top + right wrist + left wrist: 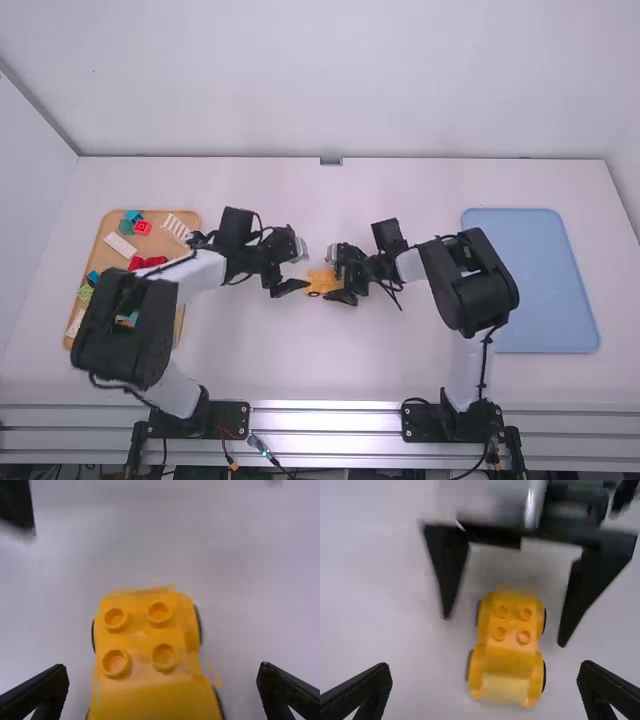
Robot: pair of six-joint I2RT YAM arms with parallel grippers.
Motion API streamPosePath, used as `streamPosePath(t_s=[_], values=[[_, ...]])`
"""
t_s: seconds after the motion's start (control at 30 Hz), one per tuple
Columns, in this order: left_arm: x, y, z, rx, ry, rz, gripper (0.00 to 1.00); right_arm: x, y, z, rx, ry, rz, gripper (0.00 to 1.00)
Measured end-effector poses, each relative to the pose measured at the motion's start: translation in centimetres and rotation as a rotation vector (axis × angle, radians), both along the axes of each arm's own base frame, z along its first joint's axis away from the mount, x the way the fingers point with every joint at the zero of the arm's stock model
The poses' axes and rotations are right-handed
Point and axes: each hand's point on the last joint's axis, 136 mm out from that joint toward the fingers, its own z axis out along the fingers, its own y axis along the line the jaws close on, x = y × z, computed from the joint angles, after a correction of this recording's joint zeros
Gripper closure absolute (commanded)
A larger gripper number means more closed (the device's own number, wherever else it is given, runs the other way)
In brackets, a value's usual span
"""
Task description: Assemble lego blocks to make yellow taxi
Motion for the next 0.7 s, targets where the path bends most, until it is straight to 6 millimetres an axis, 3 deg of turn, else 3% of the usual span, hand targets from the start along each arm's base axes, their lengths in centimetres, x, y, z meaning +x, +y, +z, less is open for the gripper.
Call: streamPosePath(t_s=[0.1,0.23,0.27,0.3,0.4,0.53,0.63,0.7], values=[[0.5,1.6,3.2,-0.015,-0.051,0.066,0.01,-0.7,0.2,-0.8,-0.032,0.037,0.013,0.02],[1.2,4.2,8.0,-0.077,-0.097,0.21,0.01,-0.5,0.9,-0.8,-0.054,0.006,0.029,0.29],[1.3,4.4,8.3,-0.082,-0.097,0.221,0.01,-0.4,1.0,-0.8,-0.056,0.004,0.029,0.3],[1.3,5.1,9.6,-0.104,-0.104,0.263,0.01,-0.3,1.1,-0.8,-0.062,-0.008,0.032,0.4],[1.3,6.6,12.0,-0.155,-0.108,0.351,0.01,-0.3,1.4,-0.8,-0.064,-0.014,0.036,0.51],[1.2,8.0,13.9,-0.208,-0.098,0.435,0.01,0.4,1.3,-0.6,-0.075,0.005,0.008,0.65],[1.2,8.5,14.2,-0.227,-0.079,0.469,0.01,1.2,0.5,-0.3,-0.098,0.058,-0.032,0.66],[1.3,8.7,14.1,-0.228,-0.064,0.494,0.01,2.0,-1.1,0.2,-0.142,0.11,-0.084,0.69]])
